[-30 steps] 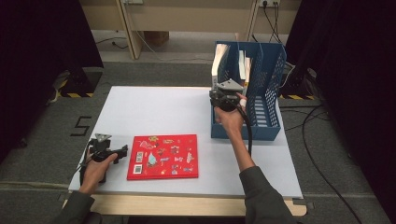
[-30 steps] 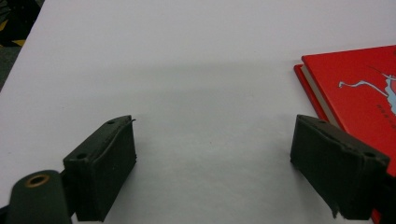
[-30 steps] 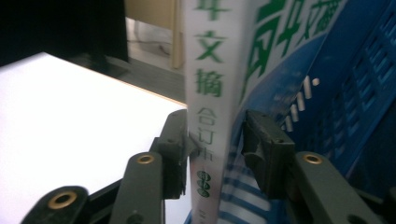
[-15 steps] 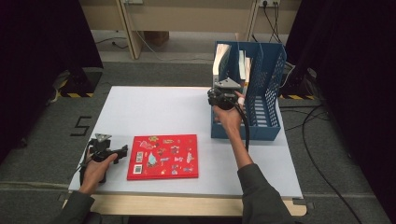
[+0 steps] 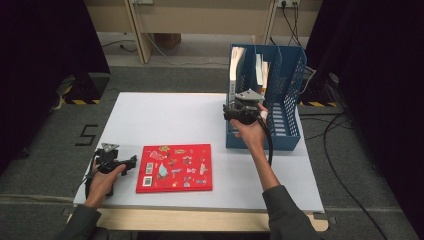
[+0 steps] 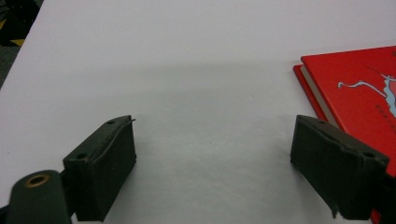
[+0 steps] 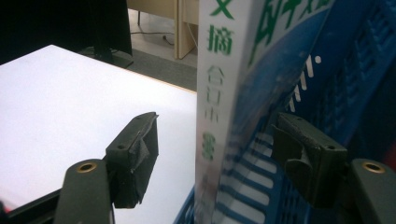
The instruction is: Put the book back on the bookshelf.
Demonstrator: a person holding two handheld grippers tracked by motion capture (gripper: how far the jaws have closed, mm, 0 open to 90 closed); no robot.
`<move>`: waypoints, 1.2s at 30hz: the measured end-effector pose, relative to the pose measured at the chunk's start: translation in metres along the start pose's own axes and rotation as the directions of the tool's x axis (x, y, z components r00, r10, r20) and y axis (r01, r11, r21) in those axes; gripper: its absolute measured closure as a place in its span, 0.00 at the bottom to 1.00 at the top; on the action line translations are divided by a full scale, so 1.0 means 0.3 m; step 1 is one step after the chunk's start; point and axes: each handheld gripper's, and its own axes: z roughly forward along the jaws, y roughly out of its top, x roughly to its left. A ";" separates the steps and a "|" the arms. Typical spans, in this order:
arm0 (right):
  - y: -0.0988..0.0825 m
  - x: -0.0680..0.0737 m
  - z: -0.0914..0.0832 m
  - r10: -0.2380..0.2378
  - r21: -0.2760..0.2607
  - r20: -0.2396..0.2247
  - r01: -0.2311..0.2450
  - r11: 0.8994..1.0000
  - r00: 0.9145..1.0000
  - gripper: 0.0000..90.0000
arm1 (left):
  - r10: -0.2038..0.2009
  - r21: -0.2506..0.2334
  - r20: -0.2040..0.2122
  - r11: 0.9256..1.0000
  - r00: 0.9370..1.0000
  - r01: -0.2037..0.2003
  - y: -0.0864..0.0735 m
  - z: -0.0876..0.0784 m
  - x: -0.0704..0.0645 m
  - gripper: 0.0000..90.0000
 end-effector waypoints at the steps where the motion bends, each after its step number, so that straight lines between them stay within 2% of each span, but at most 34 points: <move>1: 0.000 0.000 0.000 0.000 0.000 0.000 0.000 1.000 1.000 0.35 | 0.000 0.000 0.001 1.000 1.000 0.000 0.000 0.000 0.000 0.15; 2: -0.006 0.001 -0.013 -0.007 -0.005 -0.008 0.007 1.000 1.000 0.34 | 0.000 0.000 0.001 1.000 1.000 0.000 0.000 0.000 0.001 0.15; 3: -0.019 0.009 -0.040 0.003 -0.014 -0.046 -0.003 1.000 0.999 0.34 | 0.000 -0.001 0.001 1.000 1.000 0.000 0.000 -0.001 0.000 0.15; 7: -0.041 0.019 -0.083 0.000 -0.015 -0.077 -0.001 1.000 0.997 0.34 | 0.004 0.003 -0.002 1.000 1.000 -0.004 0.000 -0.001 -0.002 0.14; 8: -0.064 0.033 -0.107 0.017 -0.013 -0.114 -0.019 1.000 0.993 0.33 | 0.003 0.003 -0.001 1.000 1.000 -0.003 0.000 -0.001 -0.001 0.14; 10: -0.092 0.051 -0.124 0.022 0.001 -0.152 -0.022 1.000 0.988 0.32 | 0.004 0.003 0.000 1.000 1.000 -0.004 0.000 -0.001 -0.001 0.14; 11: -0.092 0.051 -0.124 0.022 0.001 -0.152 -0.022 1.000 0.988 0.32 | 0.004 0.003 0.000 1.000 1.000 -0.004 0.000 -0.001 -0.001 0.14; 12: -0.123 0.068 -0.140 0.029 0.001 -0.185 -0.029 1.000 0.982 0.32 | 0.004 0.004 0.002 1.000 1.000 -0.004 0.000 -0.001 -0.001 0.14; 14: -0.155 0.080 -0.153 0.034 0.003 -0.213 -0.034 0.999 0.976 0.32 | 0.006 0.005 0.001 1.000 1.000 -0.006 0.000 0.000 -0.001 0.14; 15: -0.171 0.084 -0.158 0.054 0.009 -0.231 -0.053 0.999 0.971 0.32 | 0.005 0.005 0.001 1.000 1.000 -0.005 0.000 -0.001 -0.001 0.14; 16: -0.171 0.084 -0.158 0.054 0.009 -0.231 -0.053 0.999 0.971 0.32 | 0.005 0.005 0.001 1.000 1.000 -0.005 0.000 -0.001 -0.001 0.14; 18: -0.202 0.089 -0.163 0.072 0.028 -0.248 -0.067 0.997 0.966 0.32 | 0.008 0.006 0.003 1.000 1.000 -0.008 0.000 -0.001 -0.001 0.14; 19: -0.237 0.089 -0.166 0.098 0.045 -0.267 -0.090 0.995 0.959 0.32 | 0.014 0.011 0.006 1.000 1.000 -0.015 0.001 -0.003 -0.002 0.14; 23: -0.300 0.083 -0.165 0.173 0.104 -0.300 -0.149 0.983 0.938 0.31 | 0.030 0.003 0.020 1.000 0.999 -0.030 -0.005 -0.008 -0.007 0.15; 26: -0.343 0.083 -0.161 0.185 0.136 -0.302 -0.150 0.979 0.935 0.29 | 0.039 0.008 0.028 0.999 0.999 -0.039 -0.008 -0.013 -0.008 0.15; 30: -0.373 0.088 -0.162 0.209 0.147 -0.311 -0.170 0.974 0.927 0.25 | 0.051 0.009 0.043 0.999 0.998 -0.051 -0.014 -0.020 -0.008 0.15; 31: -0.378 0.089 -0.162 0.201 0.145 -0.317 -0.162 0.976 0.927 0.23 | 0.056 0.006 0.047 0.998 0.997 -0.056 -0.017 -0.023 -0.008 0.15; 32: -0.389 0.096 -0.164 0.189 0.141 -0.340 -0.149 0.979 0.921 0.20 | 0.062 0.006 0.053 0.998 0.997 -0.062 -0.021 -0.027 -0.009 0.15; 36: -0.399 0.112 -0.165 0.187 0.152 -0.347 -0.142 0.978 0.919 0.19 | 0.069 0.011 0.063 0.998 0.996 -0.069 -0.027 -0.035 -0.012 0.15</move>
